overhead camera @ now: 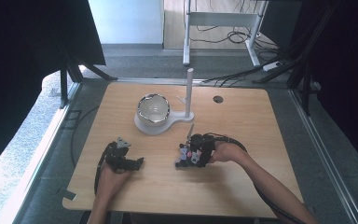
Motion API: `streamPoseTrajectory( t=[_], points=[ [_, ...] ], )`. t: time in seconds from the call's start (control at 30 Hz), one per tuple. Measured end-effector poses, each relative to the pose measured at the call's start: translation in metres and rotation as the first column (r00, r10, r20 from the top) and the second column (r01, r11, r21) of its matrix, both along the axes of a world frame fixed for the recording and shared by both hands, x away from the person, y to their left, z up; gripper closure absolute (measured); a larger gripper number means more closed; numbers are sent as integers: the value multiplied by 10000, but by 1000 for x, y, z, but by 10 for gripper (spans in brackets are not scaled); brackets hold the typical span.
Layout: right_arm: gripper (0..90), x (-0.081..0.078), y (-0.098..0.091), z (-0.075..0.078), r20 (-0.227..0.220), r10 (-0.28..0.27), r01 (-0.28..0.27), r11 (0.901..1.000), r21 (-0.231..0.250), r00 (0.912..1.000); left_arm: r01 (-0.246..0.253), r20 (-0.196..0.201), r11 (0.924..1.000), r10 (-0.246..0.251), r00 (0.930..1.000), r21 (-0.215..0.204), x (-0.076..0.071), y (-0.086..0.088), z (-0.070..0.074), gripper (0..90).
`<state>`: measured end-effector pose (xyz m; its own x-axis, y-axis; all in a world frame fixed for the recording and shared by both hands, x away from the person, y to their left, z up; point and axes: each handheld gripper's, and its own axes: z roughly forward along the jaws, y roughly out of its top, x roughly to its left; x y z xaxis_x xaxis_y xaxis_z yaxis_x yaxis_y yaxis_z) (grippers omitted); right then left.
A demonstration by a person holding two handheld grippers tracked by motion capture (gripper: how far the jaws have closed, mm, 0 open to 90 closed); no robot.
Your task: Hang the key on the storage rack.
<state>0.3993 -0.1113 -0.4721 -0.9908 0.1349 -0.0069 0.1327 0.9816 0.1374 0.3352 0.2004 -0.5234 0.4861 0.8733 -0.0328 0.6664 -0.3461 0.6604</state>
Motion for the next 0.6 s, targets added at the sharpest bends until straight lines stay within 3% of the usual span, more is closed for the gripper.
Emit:
streamPoseTrajectory(
  t=[0.13,0.23,0.6],
  points=[
    [391,-1,4,-4,-175,34,-42,9989,-461,9998,-1,-2,10000,1,10000,2,0,0,0,0],
    [423,-2,5,-3,-220,-150,139,9985,-527,9996,-3,-1,10000,3,10000,0,0,0,0,0],
    [430,3,-7,22,-277,-152,158,9996,227,9995,-6,25,10000,6,10000,-5,0,0,0,0]
  ],
)
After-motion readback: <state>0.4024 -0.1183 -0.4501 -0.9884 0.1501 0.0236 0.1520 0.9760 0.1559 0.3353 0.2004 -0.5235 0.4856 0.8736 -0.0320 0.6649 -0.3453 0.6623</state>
